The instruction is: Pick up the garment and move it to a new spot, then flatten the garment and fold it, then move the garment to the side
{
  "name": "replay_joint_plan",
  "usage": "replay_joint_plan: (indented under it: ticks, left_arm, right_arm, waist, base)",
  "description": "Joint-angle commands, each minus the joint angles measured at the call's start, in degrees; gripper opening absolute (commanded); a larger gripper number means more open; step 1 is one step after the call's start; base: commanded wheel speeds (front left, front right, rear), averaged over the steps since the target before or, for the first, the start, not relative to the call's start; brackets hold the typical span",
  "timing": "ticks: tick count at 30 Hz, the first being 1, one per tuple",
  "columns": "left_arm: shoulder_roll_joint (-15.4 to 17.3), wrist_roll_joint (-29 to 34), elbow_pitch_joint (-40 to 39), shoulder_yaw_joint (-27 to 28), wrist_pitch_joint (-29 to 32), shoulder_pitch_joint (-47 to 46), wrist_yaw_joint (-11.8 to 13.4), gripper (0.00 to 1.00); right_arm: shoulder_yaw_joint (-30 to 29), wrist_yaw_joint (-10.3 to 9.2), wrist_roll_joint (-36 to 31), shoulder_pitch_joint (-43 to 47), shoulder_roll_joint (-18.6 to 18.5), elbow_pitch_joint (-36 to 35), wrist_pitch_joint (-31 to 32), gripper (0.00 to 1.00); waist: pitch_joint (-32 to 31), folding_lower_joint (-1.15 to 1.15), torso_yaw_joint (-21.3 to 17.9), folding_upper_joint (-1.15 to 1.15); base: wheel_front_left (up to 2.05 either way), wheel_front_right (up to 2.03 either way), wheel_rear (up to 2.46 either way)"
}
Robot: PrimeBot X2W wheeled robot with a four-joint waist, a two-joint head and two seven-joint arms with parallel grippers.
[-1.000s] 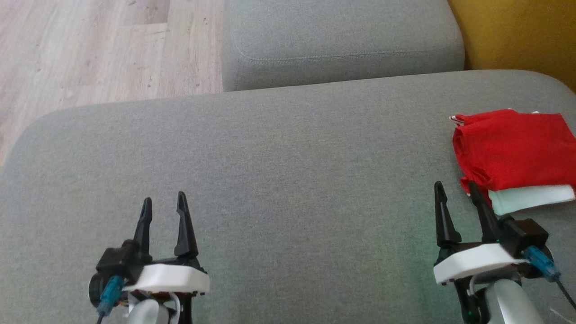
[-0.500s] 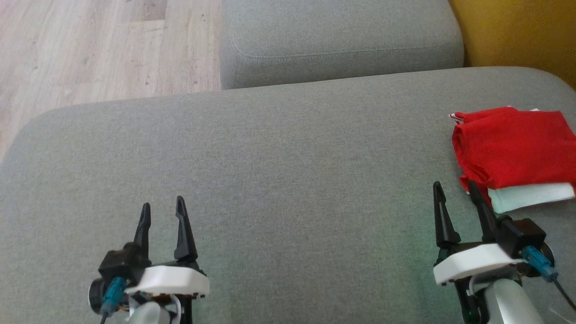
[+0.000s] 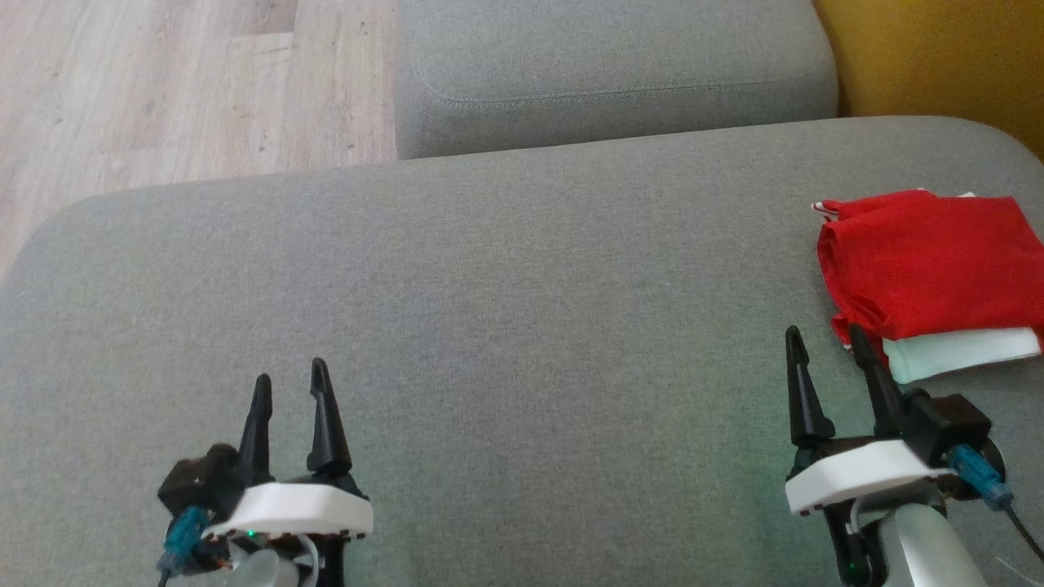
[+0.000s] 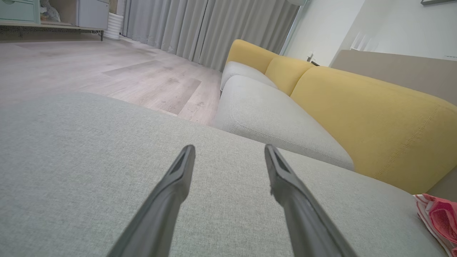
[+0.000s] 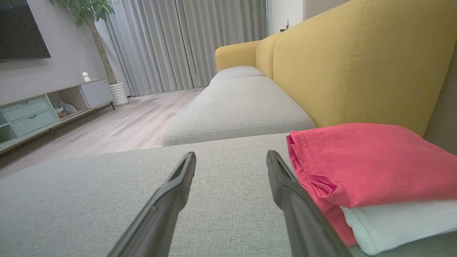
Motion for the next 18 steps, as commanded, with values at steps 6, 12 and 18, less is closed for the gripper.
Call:
replay_joint_plan:
  ticks: [6,12,18]
  left_arm:
    - [0.4,-2.0,-1.0,1.6,-0.5,-3.0,-0.3,1.0]
    - [-0.1,-2.0,2.9,-0.3,0.4,0.9,-0.1,0.0]
    - [0.0,-4.6,3.2,0.4,1.3,1.3,-0.5,0.0]
  right_arm:
    - [1.8,-0.04,0.2,-2.4,-0.2,-1.6,-0.7,1.0]
    - [0.2,0.0,0.1,0.6,0.1,2.4,0.1,0.0]
    - [-0.2,0.0,3.6,1.0,0.1,2.9,1.1,0.0]
  waist:
    - [0.2,0.0,-0.2,0.0]
    - [0.3,0.0,-0.2,0.0]
    - [0.3,0.0,-0.1,0.0]
  base:
    - [0.0,0.0,0.0]
    - [0.0,0.0,0.0]
    - [0.0,0.0,0.0]
